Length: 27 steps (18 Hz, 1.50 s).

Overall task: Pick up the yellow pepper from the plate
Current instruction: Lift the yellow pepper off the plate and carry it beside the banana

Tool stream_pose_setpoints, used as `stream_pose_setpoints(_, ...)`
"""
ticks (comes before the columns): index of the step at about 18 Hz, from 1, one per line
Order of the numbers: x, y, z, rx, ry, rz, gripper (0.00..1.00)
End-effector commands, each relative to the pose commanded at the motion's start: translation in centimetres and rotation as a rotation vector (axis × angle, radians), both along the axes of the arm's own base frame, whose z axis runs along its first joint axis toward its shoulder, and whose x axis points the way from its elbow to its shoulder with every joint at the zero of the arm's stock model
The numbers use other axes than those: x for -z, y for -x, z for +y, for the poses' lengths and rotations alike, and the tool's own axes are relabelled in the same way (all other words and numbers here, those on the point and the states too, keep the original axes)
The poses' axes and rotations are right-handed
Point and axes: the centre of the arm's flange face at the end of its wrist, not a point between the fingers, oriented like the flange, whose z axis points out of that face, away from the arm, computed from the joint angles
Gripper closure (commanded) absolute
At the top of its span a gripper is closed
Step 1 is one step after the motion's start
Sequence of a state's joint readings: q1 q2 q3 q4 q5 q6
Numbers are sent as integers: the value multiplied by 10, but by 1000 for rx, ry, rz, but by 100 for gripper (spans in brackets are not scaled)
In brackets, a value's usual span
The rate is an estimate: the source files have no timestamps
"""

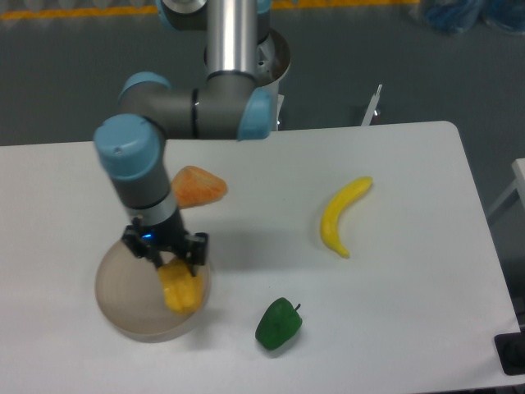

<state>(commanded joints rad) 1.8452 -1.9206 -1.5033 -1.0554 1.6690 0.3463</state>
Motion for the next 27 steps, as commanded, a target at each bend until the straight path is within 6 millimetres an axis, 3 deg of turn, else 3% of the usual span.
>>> stream_pose_setpoints(3, -28, 40, -15, 16, -31, 18, 64)
stream_pose_setpoints(6, -23, 79, -23, 83, -14, 11, 64)
stream_pose_setpoints(11, -13, 164, -60, 285, 109, -25, 64)
stream_pose_setpoints(16, -8, 213, -82, 399, 125, -26, 64)
stream_pose_setpoints(21, 3, 244, -105, 541, 160, -12, 63)
stream_pose_setpoints(27, 1, 261, -114, 630, 196, 19, 62)
